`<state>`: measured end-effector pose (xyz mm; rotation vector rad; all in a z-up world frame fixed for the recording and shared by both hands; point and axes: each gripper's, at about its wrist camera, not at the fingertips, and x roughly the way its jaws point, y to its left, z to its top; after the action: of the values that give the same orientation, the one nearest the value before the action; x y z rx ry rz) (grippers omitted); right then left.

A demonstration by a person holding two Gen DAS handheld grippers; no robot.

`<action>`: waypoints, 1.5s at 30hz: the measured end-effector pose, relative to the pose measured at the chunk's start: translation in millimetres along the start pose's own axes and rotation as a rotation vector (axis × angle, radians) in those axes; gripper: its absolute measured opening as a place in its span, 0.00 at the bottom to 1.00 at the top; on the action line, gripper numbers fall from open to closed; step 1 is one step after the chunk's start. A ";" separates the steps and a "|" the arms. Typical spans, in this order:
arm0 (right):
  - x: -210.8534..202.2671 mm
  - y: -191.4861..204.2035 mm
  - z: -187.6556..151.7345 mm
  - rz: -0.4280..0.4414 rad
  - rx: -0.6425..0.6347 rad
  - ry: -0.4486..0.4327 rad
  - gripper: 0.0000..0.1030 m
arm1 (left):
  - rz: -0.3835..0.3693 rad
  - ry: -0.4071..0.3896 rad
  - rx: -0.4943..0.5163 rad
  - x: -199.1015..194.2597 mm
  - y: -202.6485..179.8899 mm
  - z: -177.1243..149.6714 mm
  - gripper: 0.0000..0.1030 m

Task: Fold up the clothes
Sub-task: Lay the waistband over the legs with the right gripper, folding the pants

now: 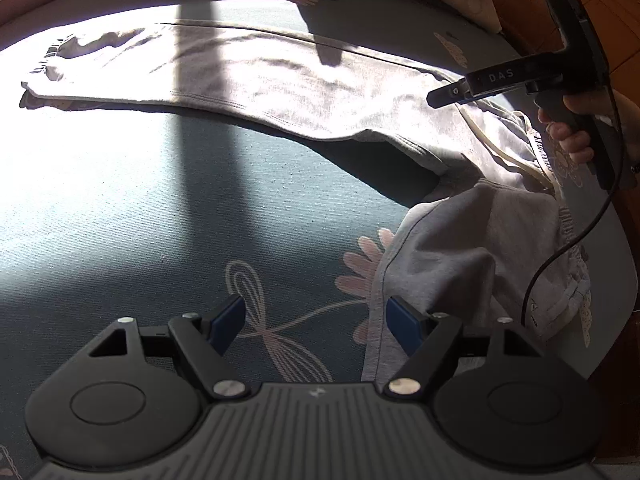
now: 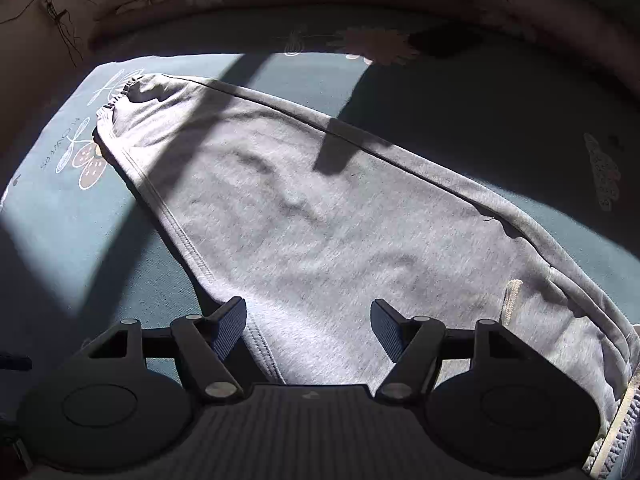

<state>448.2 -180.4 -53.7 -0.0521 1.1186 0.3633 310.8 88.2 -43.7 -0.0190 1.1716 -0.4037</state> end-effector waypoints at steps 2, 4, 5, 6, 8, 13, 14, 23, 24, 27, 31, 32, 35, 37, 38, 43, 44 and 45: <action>-26.2 -9.8 -17.9 -0.053 0.008 -0.003 0.71 | 0.009 -0.003 0.060 -3.3 -4.4 5.0 0.75; -49.8 -17.5 -37.4 -0.116 0.000 0.008 0.71 | 0.019 -0.006 0.127 -6.1 -10.8 9.5 0.75; -61.1 -20.6 -47.8 -0.154 -0.006 0.018 0.71 | 0.022 -0.006 0.161 -7.0 -14.7 11.6 0.75; -70.5 -23.2 -58.1 -0.194 -0.008 0.026 0.71 | 0.021 -0.003 0.191 -7.5 -18.7 13.4 0.75; -88.6 -29.8 -84.5 -0.250 0.006 0.048 0.71 | 0.009 0.008 0.243 -5.1 -28.8 17.0 0.75; -113.6 -46.3 -163.6 -0.281 0.159 0.105 0.70 | -0.055 0.021 0.342 4.8 -61.5 23.5 0.75; -113.0 -48.8 -182.1 -0.275 0.219 0.118 0.62 | -0.072 0.022 0.362 7.7 -69.7 24.1 0.75; -113.1 -64.5 -335.4 -0.200 0.952 0.008 0.54 | -0.150 0.079 0.500 30.4 -126.9 11.3 0.75; -110.7 -69.1 -346.8 -0.163 1.026 -0.021 0.54 | -0.156 0.087 0.506 31.8 -131.4 10.4 0.75; -103.2 -82.9 -378.5 -0.062 1.233 -0.124 0.54 | -0.172 0.103 0.528 34.6 -144.0 9.8 0.75; -92.7 -94.0 -398.2 0.024 1.392 -0.251 0.54 | -0.174 0.110 0.550 38.4 -155.9 9.6 0.75; -90.8 -95.4 -399.3 0.032 1.409 -0.261 0.46 | -0.175 0.111 0.553 38.9 -157.7 9.6 0.75; -94.2 -98.7 -390.4 -0.027 1.368 -0.196 0.08 | -0.170 0.109 0.553 36.9 -160.1 9.4 0.75; -105.2 -101.9 -384.9 -0.086 1.306 -0.191 0.07 | -0.168 0.104 0.550 34.5 -158.3 8.6 0.75; -110.2 -105.6 -384.3 -0.119 1.288 -0.177 0.07 | -0.166 0.102 0.546 33.5 -156.8 8.3 0.75; -132.6 -108.4 -360.4 -0.235 1.137 -0.131 0.12 | -0.142 0.083 0.507 27.9 -147.1 6.6 0.75; -137.4 -108.2 -349.9 -0.255 1.075 -0.148 0.12 | -0.135 0.078 0.490 27.0 -144.3 6.1 0.75; -141.0 -108.0 -339.3 -0.270 1.016 -0.163 0.14 | -0.129 0.074 0.473 26.3 -141.4 5.6 0.75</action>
<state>132.6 -393.6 -93.9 0.7041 1.0105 -0.4583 282.2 -52.5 -33.5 0.3349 1.1265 -0.7925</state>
